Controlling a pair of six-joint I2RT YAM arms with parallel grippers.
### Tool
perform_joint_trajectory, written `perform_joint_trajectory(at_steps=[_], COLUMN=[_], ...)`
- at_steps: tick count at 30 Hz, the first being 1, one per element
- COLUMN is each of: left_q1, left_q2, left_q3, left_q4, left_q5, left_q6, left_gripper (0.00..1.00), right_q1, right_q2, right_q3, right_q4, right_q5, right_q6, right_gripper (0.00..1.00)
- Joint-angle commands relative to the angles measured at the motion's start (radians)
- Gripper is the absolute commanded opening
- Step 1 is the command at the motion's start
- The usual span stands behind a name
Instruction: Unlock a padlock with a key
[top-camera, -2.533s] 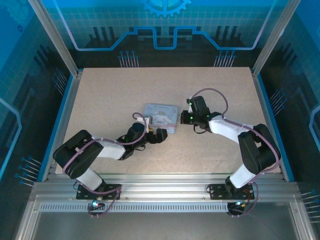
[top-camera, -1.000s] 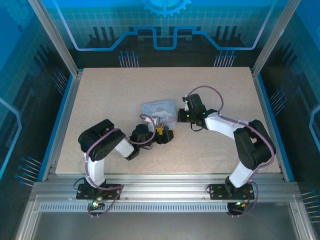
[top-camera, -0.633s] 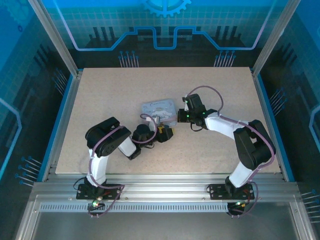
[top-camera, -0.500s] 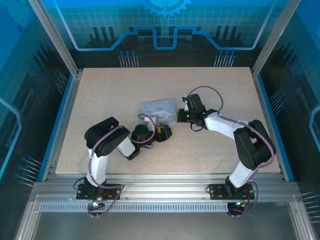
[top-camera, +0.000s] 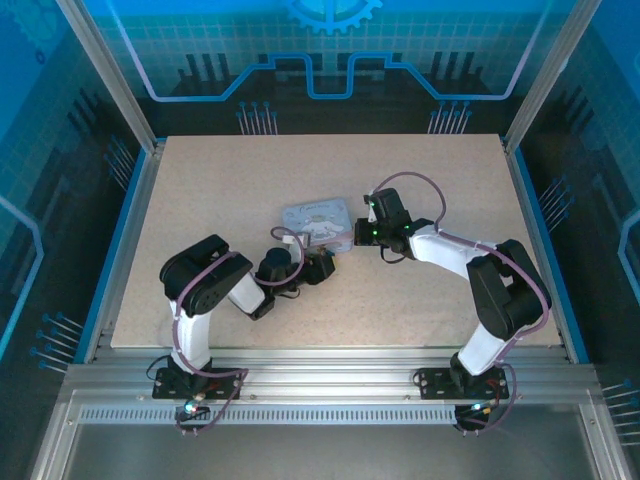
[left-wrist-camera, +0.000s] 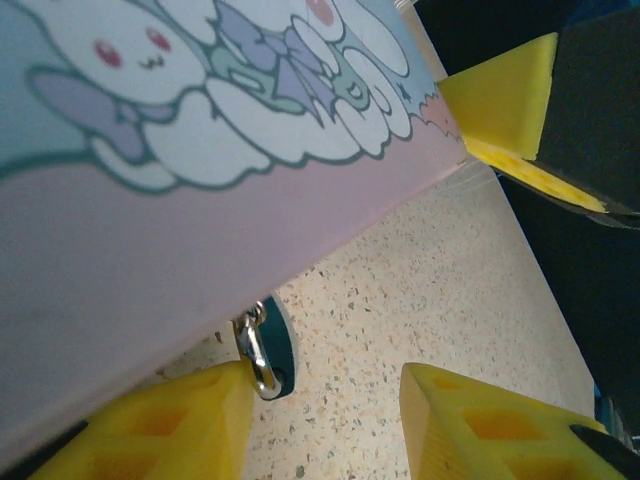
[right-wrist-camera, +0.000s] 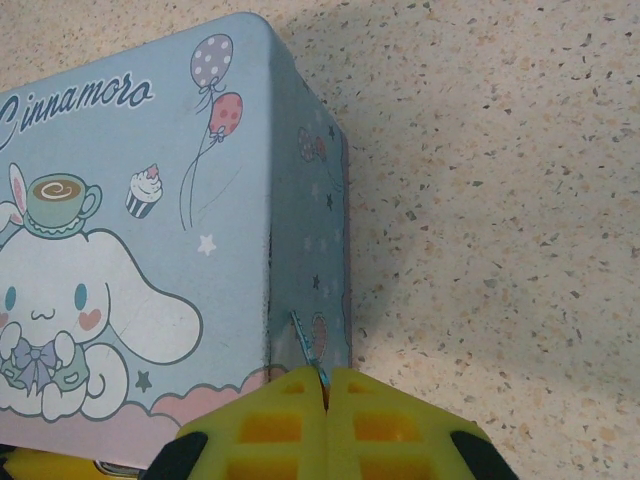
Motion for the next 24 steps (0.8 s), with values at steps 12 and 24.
perform_joint_trajectory(at_steps=[12, 24], left_q1=[0.004, 0.005], left_q2=[0.024, 0.020], left_q3=[0.057, 0.017], left_q4=[-0.067, -0.055], left_q5=[-0.022, -0.036], left_q6=[0.001, -0.016], left_gripper=[0.68, 0.45], right_q1=[0.022, 0.022], right_q2=[-0.005, -0.010], right_q3=[-0.027, -0.032], right_q4=[0.060, 0.062], right_q5=[-0.057, -0.050], right_q6=[0.020, 0.019], right_gripper=[0.00, 0.00])
